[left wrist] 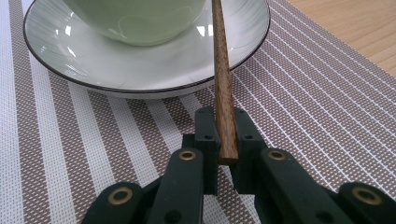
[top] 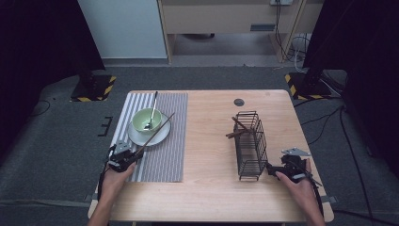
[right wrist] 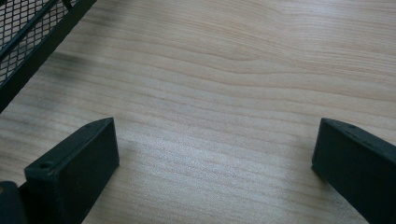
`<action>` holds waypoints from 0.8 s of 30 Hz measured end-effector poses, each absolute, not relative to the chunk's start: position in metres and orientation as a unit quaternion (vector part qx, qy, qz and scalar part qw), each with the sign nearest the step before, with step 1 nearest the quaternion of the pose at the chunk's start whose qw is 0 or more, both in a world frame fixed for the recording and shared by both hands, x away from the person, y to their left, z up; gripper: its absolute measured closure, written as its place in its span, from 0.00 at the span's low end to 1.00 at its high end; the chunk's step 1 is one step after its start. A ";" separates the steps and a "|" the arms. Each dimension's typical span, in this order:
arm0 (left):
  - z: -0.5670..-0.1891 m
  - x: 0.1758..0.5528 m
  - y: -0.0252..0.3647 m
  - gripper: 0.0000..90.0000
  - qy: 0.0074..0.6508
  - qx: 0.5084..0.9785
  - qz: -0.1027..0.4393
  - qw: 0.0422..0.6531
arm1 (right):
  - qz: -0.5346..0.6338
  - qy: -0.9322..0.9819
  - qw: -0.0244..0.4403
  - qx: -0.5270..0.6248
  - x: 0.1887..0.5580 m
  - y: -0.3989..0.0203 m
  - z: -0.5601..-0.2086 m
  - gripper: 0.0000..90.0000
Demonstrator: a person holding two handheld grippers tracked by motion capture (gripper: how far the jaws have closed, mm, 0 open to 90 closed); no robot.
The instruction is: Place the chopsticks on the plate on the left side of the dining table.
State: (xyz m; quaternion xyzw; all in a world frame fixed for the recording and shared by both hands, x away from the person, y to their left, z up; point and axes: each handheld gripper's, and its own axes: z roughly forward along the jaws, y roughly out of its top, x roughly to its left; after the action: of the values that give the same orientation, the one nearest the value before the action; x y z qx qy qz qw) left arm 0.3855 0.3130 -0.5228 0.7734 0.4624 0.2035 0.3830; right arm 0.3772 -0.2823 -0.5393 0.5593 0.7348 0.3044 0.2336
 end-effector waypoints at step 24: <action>-0.532 0.385 0.313 0.88 0.470 0.772 0.194 0.381 | 0.304 0.735 0.234 0.559 0.377 -0.282 -0.539 0.01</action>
State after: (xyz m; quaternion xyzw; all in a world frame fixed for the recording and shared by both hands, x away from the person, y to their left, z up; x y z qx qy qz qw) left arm 0.3854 0.3127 -0.5324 0.7719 0.4703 0.1944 0.3810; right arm 0.3772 -0.2823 -0.5393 0.5593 0.7348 0.3044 0.2336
